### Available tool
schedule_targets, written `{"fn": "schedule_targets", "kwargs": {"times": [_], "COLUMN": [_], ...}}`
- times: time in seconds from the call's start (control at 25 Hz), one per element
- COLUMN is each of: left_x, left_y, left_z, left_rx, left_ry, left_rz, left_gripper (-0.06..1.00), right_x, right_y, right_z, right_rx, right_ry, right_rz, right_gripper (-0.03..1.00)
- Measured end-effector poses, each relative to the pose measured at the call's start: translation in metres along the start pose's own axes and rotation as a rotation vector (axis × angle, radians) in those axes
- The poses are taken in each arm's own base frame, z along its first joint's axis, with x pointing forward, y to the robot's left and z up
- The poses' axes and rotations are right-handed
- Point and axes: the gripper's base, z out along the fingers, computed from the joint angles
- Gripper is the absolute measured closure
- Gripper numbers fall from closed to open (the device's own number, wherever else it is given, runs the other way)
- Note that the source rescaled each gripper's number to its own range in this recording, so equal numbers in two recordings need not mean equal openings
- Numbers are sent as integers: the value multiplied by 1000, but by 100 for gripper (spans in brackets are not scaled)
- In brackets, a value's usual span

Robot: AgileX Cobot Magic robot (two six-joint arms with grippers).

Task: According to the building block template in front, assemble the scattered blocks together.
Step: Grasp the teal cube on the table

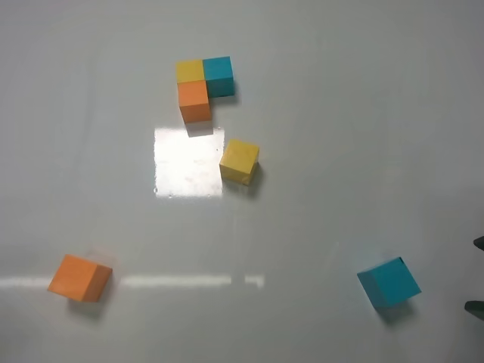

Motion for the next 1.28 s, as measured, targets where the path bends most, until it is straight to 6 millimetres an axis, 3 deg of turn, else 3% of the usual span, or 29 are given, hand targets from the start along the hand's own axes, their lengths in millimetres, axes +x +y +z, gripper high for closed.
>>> {"fn": "schedule_targets", "kwargs": {"times": [0.16,0.48,0.64,1.16,1.28], "left_x": [0,0,0,0,0], "left_y": [0,0,0,0,0], "left_z": [0,0,0,0,0], "left_rx": [0,0,0,0,0], "left_ry": [0,0,0,0,0], "left_rz": [0,0,3,4,4], "left_gripper": [23,23,23,23,23], "right_x": [-7,-19,-23,-26,-26], "right_y": [-5,-9,-7,-11,-11], "right_z": [17,37,47,49,50], "right_rx": [-19,-42,-94,-62,-61], "right_ry": [33,16,35,-1,-1], "right_rz": [-48,447,604,773,793], "right_gripper": [48,48,42,36,30]}}
